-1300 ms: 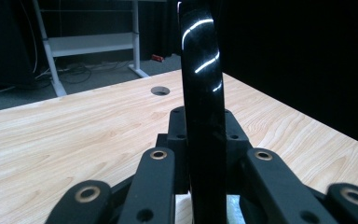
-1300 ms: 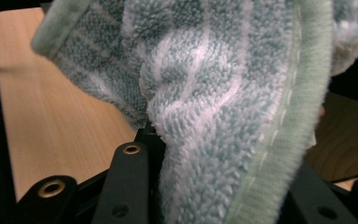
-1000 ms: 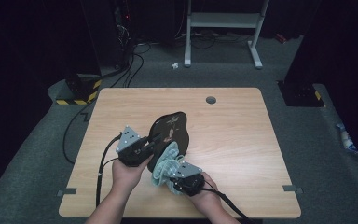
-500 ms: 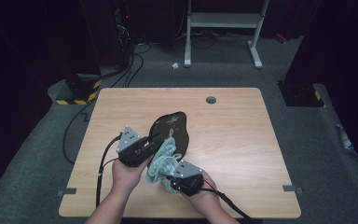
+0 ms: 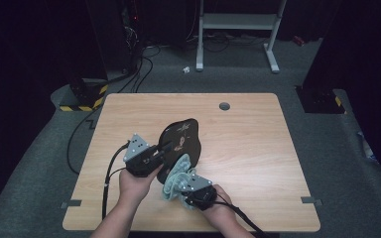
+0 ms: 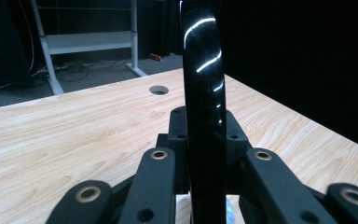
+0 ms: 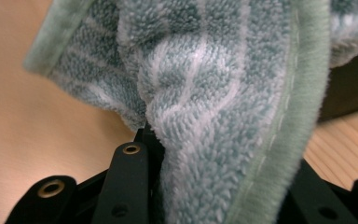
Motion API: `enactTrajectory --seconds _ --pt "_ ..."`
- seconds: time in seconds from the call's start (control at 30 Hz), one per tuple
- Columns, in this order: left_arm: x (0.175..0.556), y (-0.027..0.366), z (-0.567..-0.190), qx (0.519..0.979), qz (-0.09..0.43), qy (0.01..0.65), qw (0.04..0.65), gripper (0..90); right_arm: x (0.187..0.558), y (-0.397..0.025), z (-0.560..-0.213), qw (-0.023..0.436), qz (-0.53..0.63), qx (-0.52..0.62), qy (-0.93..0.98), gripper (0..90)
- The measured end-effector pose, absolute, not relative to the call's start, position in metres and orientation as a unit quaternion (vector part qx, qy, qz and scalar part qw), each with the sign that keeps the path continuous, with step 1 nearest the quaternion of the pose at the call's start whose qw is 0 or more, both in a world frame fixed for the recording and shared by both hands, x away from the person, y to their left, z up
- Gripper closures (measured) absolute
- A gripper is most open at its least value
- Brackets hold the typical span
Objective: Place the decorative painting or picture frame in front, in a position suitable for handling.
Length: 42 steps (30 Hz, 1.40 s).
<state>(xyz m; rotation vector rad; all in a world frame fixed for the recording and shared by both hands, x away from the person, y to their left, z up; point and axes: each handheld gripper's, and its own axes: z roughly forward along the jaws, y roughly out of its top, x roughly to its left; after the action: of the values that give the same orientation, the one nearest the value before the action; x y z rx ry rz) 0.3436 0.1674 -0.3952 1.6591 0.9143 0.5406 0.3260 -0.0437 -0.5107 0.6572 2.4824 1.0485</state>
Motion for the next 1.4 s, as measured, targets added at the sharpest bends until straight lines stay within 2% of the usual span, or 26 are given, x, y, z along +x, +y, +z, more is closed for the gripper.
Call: enactTrajectory --seconds 0.1,0.57,0.73,0.93,1.07,1.4 --pt "0.344 0.167 -0.395 0.702 0.229 0.386 0.553 79.2 0.341 -0.056 -0.519 0.178 0.366 0.262 0.875 65.0" --pt "0.342 0.166 -0.394 0.707 0.237 0.381 0.546 77.5 0.355 -0.076 -0.521 0.189 0.364 0.294 0.863 64.7" --pt "0.341 0.166 -0.396 0.712 0.236 0.374 0.545 65.4 0.356 -0.076 -0.521 0.19 0.363 0.295 0.863 64.4" --pt "0.336 0.166 -0.398 0.718 0.25 0.367 0.536 57.9 0.357 -0.077 -0.522 0.188 0.364 0.299 0.862 64.4" --pt "0.33 0.167 -0.404 0.726 0.26 0.364 0.523 54.8 0.357 -0.078 -0.522 0.186 0.366 0.301 0.861 64.3" --pt "0.32 0.174 -0.423 0.729 0.249 0.376 0.516 52.6 0.357 -0.078 -0.522 0.186 0.366 0.301 0.861 64.1"
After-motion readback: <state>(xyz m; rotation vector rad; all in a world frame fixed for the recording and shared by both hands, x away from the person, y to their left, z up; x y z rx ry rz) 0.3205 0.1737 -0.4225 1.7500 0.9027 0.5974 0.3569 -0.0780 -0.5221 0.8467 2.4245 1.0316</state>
